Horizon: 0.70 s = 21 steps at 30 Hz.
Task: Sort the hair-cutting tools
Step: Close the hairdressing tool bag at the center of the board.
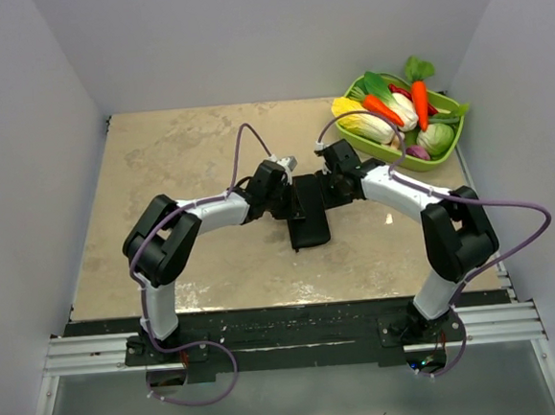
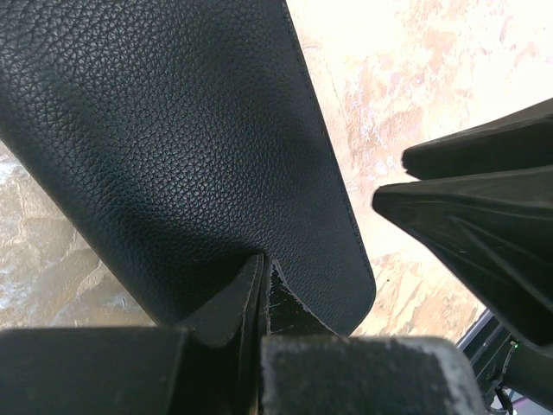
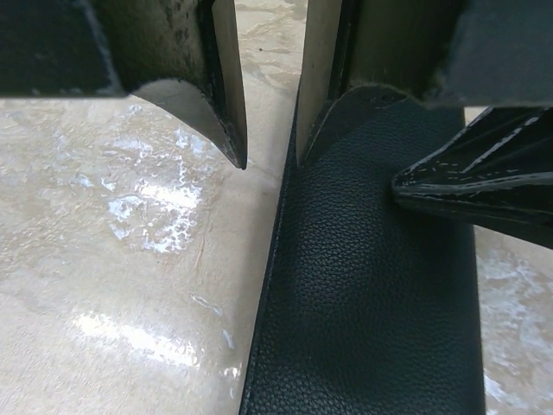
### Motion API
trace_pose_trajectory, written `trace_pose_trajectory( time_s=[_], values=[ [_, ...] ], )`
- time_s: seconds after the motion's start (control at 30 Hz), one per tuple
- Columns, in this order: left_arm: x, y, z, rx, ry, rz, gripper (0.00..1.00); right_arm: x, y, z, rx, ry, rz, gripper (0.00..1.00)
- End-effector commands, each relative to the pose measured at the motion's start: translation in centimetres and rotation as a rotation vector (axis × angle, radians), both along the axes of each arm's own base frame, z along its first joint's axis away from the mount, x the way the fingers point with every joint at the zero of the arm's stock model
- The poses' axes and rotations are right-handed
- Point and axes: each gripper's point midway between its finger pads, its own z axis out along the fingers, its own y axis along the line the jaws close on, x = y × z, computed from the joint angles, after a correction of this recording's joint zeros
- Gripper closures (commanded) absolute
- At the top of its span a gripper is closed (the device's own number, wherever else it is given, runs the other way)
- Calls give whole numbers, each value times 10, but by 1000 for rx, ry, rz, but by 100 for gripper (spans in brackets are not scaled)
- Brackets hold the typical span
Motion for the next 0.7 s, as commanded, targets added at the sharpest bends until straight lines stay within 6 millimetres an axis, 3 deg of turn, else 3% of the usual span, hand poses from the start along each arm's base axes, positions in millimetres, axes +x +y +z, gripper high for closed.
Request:
trace_pose_trajectory(
  time_s=[0.0,0.4,0.67],
  values=[
    [-15,14,-14,76,23,-8,100,1,5,-6,24,-8,7,68],
    [-17,15,-19,81,36,-9,100,-2,7,-19,21,13,12,68],
    [-16,13,-12,66,28,-9,100,-11,3,-50,-12,68,20,68]
  ],
)
